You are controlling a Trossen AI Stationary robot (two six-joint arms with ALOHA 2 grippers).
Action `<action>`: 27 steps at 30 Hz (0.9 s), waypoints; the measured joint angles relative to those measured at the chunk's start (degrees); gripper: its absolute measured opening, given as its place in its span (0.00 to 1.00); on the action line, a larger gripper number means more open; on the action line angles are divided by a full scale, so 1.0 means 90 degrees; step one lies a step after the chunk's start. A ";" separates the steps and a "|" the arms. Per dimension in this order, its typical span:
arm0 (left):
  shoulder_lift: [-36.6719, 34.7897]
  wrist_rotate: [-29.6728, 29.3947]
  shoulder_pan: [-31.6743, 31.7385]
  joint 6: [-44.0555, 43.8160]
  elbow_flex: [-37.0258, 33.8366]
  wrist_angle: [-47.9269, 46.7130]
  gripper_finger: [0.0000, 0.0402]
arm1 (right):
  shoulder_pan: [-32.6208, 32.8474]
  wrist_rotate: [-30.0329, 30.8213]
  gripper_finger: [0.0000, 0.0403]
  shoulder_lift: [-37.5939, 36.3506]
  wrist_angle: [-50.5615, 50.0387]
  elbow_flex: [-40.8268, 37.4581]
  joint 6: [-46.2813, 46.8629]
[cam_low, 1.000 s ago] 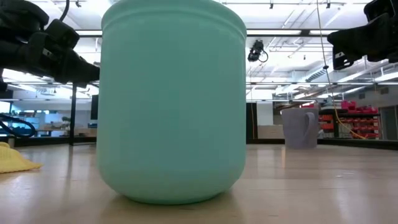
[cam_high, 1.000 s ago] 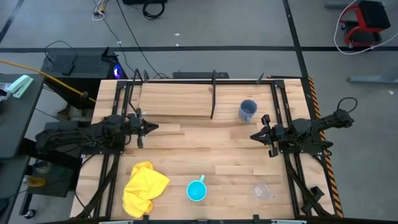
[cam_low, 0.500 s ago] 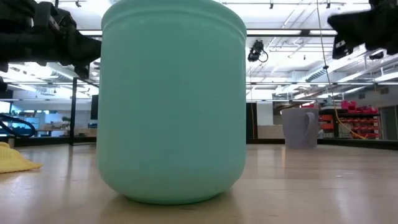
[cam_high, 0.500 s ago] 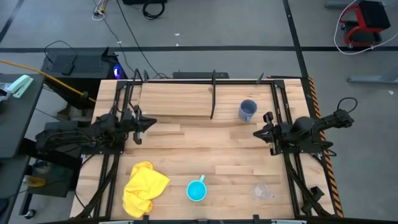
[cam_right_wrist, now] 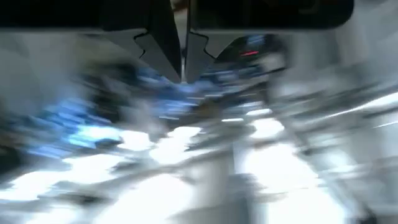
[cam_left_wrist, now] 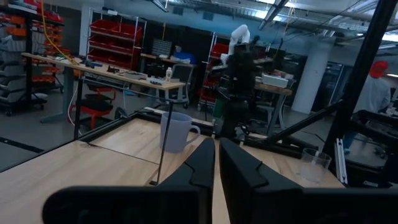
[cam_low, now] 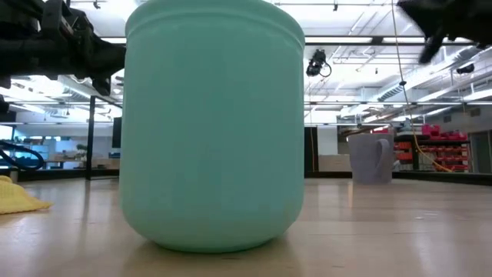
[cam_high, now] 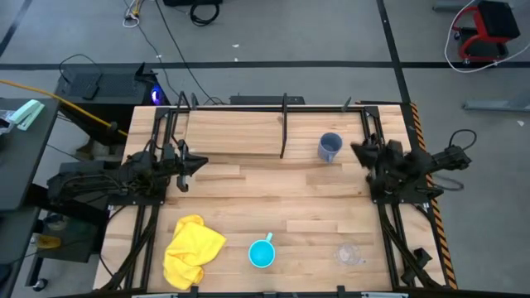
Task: Stack small to large cups/mugs on shelf
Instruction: Put the blue mug on the shelf
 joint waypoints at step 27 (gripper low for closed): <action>0.0000 -0.0004 0.0000 0.0000 0.0002 -0.0034 0.05 | -0.2144 0.0402 0.07 0.4500 -1.0485 0.5758 0.5902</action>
